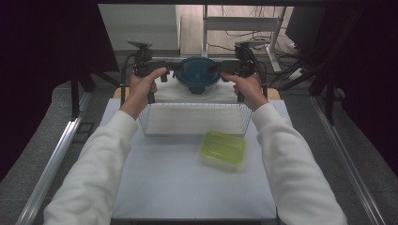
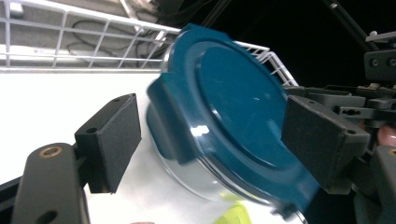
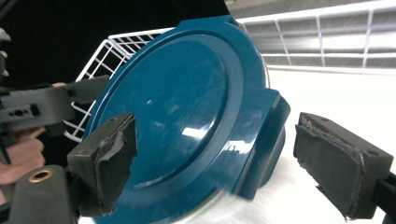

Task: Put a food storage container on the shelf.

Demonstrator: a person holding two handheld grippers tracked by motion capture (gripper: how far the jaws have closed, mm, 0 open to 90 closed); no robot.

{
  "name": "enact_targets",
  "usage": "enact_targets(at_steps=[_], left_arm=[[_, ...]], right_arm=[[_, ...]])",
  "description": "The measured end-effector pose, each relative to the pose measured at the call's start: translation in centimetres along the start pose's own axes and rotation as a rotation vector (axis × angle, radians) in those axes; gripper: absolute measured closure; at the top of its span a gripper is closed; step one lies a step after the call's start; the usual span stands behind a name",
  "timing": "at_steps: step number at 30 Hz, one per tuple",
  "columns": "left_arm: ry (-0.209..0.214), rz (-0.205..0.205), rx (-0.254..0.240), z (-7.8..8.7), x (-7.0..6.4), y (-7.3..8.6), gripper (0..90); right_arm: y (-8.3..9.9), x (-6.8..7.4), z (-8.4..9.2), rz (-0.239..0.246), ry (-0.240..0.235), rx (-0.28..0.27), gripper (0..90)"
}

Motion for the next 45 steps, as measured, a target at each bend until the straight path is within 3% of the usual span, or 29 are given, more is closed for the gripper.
enact_targets(at_steps=[2,4,9,13,17,20,26,31,37,43,45], left_arm=[[0.034,0.006,-0.025,0.8,-0.6,0.2,19.8],[0.022,-0.019,-0.039,1.6,-0.9,0.7,20.0],[0.015,-0.089,-0.05,4.0,-1.9,2.6,20.5],[-0.02,-0.162,-0.051,5.7,-2.3,4.9,22.0],[-0.043,-0.221,-0.038,7.3,-2.5,8.2,23.5],[-0.045,-0.236,-0.029,8.1,-2.4,10.5,23.9],[-0.02,-0.224,-0.017,9.5,-1.8,14.7,24.6],[-0.026,-0.212,0.014,9.7,-1.2,17.9,25.1],[-0.077,-0.253,0.086,9.2,-0.4,21.2,26.1],[-0.093,-0.25,0.144,8.5,0.8,23.7,26.8],[-0.099,-0.257,0.164,8.3,1.1,24.2,26.8]], right_arm=[[0.1,0.4,0.8,0.053,0.006,-0.023,13.7],[0.4,0.8,1.8,0.099,0.014,-0.038,13.7],[1.6,1.1,3.9,0.135,0.002,-0.07,17.7],[3.2,1.5,5.9,0.182,-0.042,-0.098,26.1],[6.1,1.9,7.6,0.256,-0.038,-0.114,27.1],[8.0,2.1,8.5,0.29,-0.032,-0.117,27.3],[12.0,2.0,9.8,0.334,-0.038,-0.105,27.5],[15.3,0.8,10.2,0.34,-0.044,-0.084,28.5],[18.1,-1.1,10.4,0.317,-0.038,-0.064,29.7],[20.6,-3.1,10.2,0.302,-0.005,-0.024,30.2],[21.5,-3.7,9.8,0.318,0.017,0.004,30.3]])
Point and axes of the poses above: each handheld gripper's, and its own axes: z roughly backward along the jaws, y roughly out of its underside, x roughly to its left, the point moved 8 cm from there along -z, roughly forward along the jaws, and after that the axes turned 2 degrees about -x, right-handed, at the moved point
